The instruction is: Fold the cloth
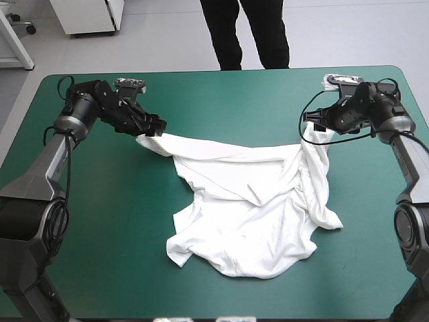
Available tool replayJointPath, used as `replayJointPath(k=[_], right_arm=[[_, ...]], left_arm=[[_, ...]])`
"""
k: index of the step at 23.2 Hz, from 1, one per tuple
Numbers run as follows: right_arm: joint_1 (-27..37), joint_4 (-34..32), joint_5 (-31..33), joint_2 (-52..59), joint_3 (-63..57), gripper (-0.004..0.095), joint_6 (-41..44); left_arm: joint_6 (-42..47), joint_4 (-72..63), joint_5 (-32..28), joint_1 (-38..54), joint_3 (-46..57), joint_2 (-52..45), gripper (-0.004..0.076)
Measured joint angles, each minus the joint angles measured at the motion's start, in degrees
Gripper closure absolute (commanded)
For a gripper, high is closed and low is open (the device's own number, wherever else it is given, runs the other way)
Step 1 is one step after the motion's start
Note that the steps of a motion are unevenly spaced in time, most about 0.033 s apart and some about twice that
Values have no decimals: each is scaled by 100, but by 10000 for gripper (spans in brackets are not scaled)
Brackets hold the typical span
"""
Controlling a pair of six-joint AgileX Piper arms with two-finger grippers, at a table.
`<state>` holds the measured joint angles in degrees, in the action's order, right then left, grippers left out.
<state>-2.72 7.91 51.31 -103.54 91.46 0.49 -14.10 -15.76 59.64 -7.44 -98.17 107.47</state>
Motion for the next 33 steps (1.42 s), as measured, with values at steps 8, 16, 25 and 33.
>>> replayJointPath(k=[8, 16, 25, 33], right_arm=[[1, -108, 729, 1209, 126, 328, 0], [1, -174, 1503, 2702, 152, 418, 45], [1, -259, 1840, 2860, 152, 422, 133], [1, -466, 1883, 2849, 152, 422, 188]], left_arm=[[-31, 287, 835, 12, -659, -926, 209], [-42, 959, 1221, -660, -334, -3333, 296], [1019, 1206, 1215, -2190, 2266, -4603, 297], [1196, 1180, 1146, -2832, 3724, -4217, 297]])
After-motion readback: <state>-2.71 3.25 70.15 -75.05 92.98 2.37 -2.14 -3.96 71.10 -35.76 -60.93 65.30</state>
